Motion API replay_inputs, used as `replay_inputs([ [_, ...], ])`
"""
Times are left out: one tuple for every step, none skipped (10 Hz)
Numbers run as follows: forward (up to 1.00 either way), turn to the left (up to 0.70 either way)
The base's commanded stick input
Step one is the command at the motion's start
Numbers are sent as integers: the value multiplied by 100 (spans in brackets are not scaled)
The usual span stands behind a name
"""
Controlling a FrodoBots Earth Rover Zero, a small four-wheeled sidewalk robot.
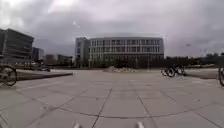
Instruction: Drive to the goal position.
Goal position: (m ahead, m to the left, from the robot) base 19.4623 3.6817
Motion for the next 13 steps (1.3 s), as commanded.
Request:
replay_inputs([
  [60, 0],
  [60, 0],
  [60, 0],
  [60, 0],
  [60, 1],
  [60, 9],
  [60, 15],
  [60, 15],
  [60, 15],
  [60, 15],
  [60, 15],
  [60, 5],
  [60, 0],
])
